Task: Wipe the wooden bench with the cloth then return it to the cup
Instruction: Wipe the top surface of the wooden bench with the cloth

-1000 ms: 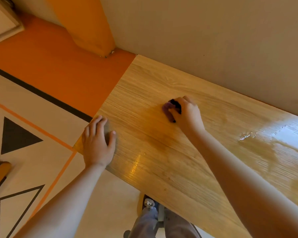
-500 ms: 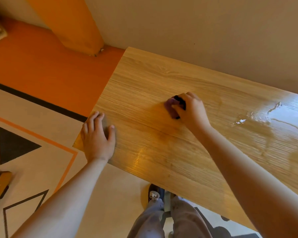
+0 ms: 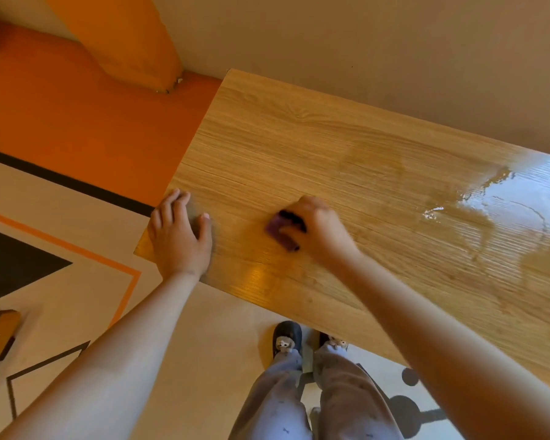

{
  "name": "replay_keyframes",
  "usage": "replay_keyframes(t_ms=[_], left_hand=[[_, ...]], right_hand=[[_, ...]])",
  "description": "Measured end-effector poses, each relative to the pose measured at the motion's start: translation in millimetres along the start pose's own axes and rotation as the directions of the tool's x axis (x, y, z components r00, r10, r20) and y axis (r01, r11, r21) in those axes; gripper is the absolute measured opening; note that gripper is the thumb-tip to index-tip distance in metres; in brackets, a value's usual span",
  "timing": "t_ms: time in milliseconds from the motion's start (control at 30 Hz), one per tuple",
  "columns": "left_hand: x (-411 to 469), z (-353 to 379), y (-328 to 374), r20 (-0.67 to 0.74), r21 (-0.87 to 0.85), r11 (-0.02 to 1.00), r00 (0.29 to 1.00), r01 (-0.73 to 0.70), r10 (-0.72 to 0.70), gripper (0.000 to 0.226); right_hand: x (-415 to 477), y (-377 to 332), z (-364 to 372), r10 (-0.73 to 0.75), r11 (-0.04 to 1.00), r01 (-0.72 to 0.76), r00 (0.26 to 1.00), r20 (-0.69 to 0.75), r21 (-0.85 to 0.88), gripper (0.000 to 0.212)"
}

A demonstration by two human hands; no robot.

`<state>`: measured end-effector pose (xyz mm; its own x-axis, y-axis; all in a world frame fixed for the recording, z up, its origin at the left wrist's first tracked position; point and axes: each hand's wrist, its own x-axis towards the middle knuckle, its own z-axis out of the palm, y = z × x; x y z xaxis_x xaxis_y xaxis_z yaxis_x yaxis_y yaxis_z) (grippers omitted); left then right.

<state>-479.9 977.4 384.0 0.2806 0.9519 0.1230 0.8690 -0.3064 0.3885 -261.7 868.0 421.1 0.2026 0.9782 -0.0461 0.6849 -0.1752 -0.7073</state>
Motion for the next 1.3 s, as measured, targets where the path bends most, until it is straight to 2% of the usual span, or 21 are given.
replay_keyframes(t_ms=[67, 133, 300, 433, 500, 567, 633, 667, 767, 867, 933, 1000, 1100, 1167, 1300], left_hand=[[0, -1, 1, 0.005, 0.000, 1.000, 1.000, 0.002, -0.002, 0.044], [0, -1, 1, 0.009, -0.003, 1.000, 1.000, 0.004, -0.004, 0.045], [-1, -3, 1, 0.008, -0.006, 1.000, 1.000, 0.001, -0.001, 0.045], [0, -2, 2, 0.010, 0.007, 1.000, 1.000, 0.000, 0.000, 0.045], [0, -2, 2, 0.012, 0.007, 1.000, 1.000, 0.002, -0.002, 0.045], [-1, -1, 3, 0.014, 0.013, 1.000, 1.000, 0.000, -0.001, 0.045], [-1, -1, 3, 0.019, 0.021, 1.000, 1.000, -0.002, 0.001, 0.046], [-1, -2, 3, 0.025, 0.023, 1.000, 1.000, -0.002, 0.001, 0.046], [-1, -4, 2, 0.046, 0.008, 1.000, 0.999, -0.006, 0.006, 0.047], [3, -9, -1, 0.089, -0.051, 0.998, 0.996, -0.022, 0.026, 0.048], [5, -12, -4, 0.131, -0.069, 0.997, 0.990, -0.033, 0.042, 0.051], [6, -15, -6, 0.184, -0.070, 0.997, 0.981, -0.044, 0.056, 0.054], [5, -19, -8, 0.258, -0.021, 0.998, 0.964, -0.067, 0.070, 0.057], [-1, -24, -5, 0.242, -0.005, 0.995, 0.966, -0.098, 0.097, 0.059], [-32, -29, 15, 0.128, -0.086, 0.983, 0.976, -0.164, 0.174, 0.057]], right_hand=[[17, 14, -16, 0.117, 0.992, -0.121, 0.989, -0.094, -0.040, 0.026], [16, 12, -14, 0.135, 0.989, -0.140, 0.986, -0.100, -0.041, 0.029], [-42, -25, 29, -0.132, 0.991, 0.129, 0.985, 0.108, 0.028, 0.017], [-65, -30, 31, -0.197, 0.980, 0.195, 0.958, 0.208, 0.030, 0.022], [-57, -12, 12, -0.134, 0.991, 0.134, 0.979, 0.151, 0.010, 0.018], [-46, 8, -10, 0.012, 0.999, -0.012, 1.000, 0.011, -0.034, 0.018], [-43, 16, -20, 0.162, 0.984, -0.169, 0.982, -0.099, -0.062, 0.023], [-44, 14, -18, 0.192, 0.977, -0.202, 0.972, -0.131, -0.065, 0.024], [-55, -13, 10, 0.144, 0.989, -0.147, 0.985, -0.094, -0.023, 0.025], [-60, -48, 45, 0.000, 0.999, 0.000, 1.000, 0.011, 0.042, 0.023], [-51, -56, 53, -0.080, 0.997, 0.079, 0.995, 0.057, 0.023, 0.023], [-36, -46, 47, -0.061, 0.998, 0.061, 0.997, 0.052, -0.010, 0.024], [-18, -22, 27, 0.114, 0.993, -0.115, 0.990, -0.086, -0.013, 0.026], [-20, -18, 21, 0.180, 0.983, -0.184, 0.972, -0.152, -0.013, 0.027], [-65, -42, 40, 0.068, 0.997, -0.069, 0.997, -0.034, -0.022, 0.020]])
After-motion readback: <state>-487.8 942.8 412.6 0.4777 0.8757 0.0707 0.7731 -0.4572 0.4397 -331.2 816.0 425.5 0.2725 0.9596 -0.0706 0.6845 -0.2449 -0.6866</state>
